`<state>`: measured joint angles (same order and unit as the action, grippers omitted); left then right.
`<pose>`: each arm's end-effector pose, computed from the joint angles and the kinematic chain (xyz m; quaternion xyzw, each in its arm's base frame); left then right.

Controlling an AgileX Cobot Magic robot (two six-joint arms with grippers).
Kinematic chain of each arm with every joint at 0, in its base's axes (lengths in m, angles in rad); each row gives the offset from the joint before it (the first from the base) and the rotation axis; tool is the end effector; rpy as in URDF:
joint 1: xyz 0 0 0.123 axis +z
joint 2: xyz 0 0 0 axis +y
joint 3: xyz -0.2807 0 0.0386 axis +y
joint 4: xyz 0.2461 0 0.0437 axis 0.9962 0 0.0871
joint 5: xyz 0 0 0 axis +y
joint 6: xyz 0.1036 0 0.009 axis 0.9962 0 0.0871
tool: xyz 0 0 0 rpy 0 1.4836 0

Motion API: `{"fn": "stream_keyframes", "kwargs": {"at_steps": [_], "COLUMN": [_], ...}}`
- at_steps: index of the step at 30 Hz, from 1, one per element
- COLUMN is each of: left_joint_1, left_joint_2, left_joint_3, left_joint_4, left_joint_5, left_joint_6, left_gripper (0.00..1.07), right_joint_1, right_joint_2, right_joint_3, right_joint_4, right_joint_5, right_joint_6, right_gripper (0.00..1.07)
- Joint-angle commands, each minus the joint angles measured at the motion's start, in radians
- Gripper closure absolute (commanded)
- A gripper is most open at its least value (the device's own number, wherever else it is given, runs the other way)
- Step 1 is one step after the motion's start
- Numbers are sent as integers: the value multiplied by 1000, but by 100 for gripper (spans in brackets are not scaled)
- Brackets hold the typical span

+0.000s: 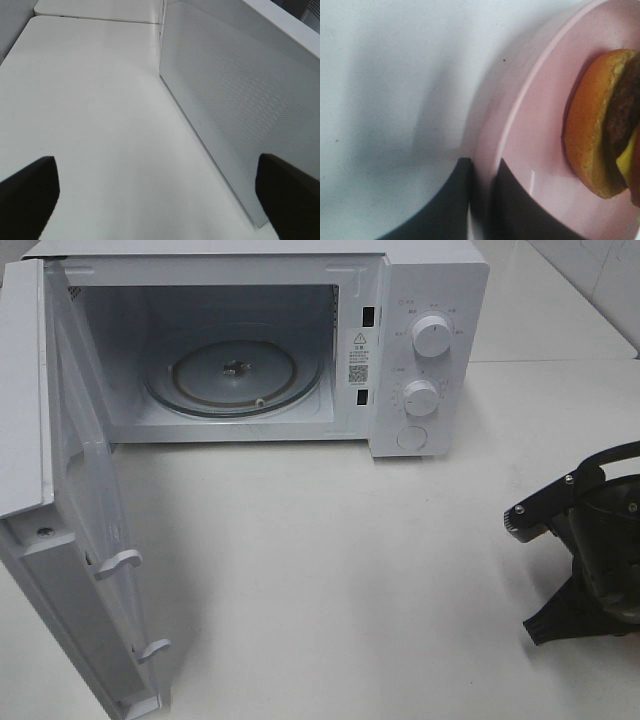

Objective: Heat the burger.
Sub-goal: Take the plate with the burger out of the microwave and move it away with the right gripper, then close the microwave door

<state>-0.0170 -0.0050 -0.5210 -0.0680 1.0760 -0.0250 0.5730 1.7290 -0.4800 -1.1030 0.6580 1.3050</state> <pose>0.0028 -0.0063 0.2752 -0.0014 0.8499 -0.0450 0.5250 0.2056 0.0650 0.0876 -0.1188 0.9506 -0.2427 0.1526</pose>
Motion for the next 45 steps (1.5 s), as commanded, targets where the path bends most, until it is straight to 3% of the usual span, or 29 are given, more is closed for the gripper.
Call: {"fn": "stream_keyframes", "kwargs": {"at_steps": [1, 7, 8, 10, 11, 12, 13, 16, 25, 28, 33, 34, 35, 39, 45], "left_joint_1": [3, 3, 3, 3, 3, 3, 3, 3, 3, 3, 3, 3, 3, 3, 3], "left_joint_2": [-15, -15, -15, -15, -15, -15, -15, -15, -15, -15, -15, -15, -15, -15, -15], "left_joint_3": [2, 2, 2, 2, 2, 2, 2, 2, 2, 2, 2, 2, 2, 2, 2], "left_joint_4": [-8, -8, -8, -8, -8, -8, -8, -8, -8, -8, -8, -8, -8, -8, -8], "left_joint_5": [-8, -8, -8, -8, -8, -8, -8, -8, -8, -8, -8, -8, -8, -8, -8], "left_joint_6": [0, 0, 0, 0, 0, 0, 0, 0, 0, 0, 0, 0, 0, 0, 0], "left_gripper": [7, 7, 7, 7, 7, 7, 7, 7, 7, 7, 7, 7, 7, 7, 7], "right_joint_1": [-18, -26, -25, -25, -25, -25, -24, -23, -23, -23, -23, -23, -23, -23, -23], "right_joint_2": [0, 5, 5, 5, 4, 4, -5, -50, -281, -385, -553, -612, -612, -752, -876], "right_joint_3": [-4, -4, -4, -4, -4, -4, -4, -4, -4, -4, -4, -4, -4, -54, -170], "right_joint_4": [-45, -28, 2, 15, 30, 30, 42, 67, 198, 296, 482, 572, 572, 786, 910], "right_joint_5": [33, -27, -35, -35, -31, -31, -29, -28, -29, -35, -35, -32, -32, 52, 219], "right_joint_6": [6, 4, -5, -5, -13, -13, -26, -50, -207, -320, -594, -696, -696, -917, -1028], "right_gripper": [101, 90, 82, 78, 69, 69, 60, 51, 48, 45, 32, 27, 27, 24, 25]}}
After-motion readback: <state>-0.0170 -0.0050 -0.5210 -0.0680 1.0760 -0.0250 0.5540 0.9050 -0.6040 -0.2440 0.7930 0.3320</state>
